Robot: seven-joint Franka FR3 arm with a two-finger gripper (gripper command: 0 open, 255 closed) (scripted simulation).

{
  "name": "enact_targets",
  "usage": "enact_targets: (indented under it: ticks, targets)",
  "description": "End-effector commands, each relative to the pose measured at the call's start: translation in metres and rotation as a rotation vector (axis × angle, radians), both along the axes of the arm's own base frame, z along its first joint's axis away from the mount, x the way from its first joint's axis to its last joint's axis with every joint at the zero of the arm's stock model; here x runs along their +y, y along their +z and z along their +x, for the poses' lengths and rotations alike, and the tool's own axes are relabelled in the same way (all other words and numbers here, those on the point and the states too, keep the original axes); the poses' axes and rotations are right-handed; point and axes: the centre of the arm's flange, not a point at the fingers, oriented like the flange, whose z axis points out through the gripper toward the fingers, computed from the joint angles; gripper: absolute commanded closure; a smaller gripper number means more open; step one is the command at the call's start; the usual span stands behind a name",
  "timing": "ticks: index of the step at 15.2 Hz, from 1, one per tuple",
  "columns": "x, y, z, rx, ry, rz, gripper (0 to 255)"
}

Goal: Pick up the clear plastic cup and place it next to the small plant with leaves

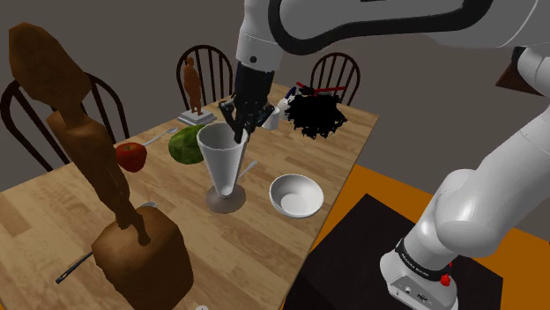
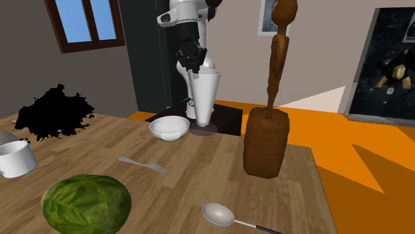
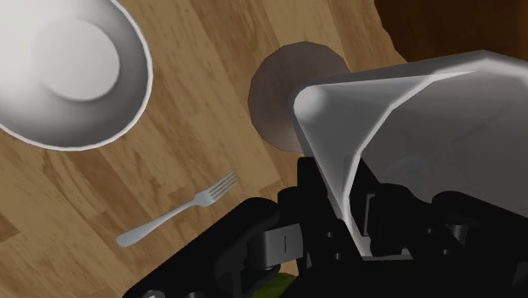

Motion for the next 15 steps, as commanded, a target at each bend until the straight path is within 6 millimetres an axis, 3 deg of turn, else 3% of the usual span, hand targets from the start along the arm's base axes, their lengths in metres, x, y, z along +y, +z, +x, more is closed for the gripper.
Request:
enact_targets:
  ticks: [1,15]
  targets:
    - [0.000,0.010,0.000,0.000,0.000,0.000,255]
    - [0.000,0.084,0.000,0.000,0.000,0.000,255]
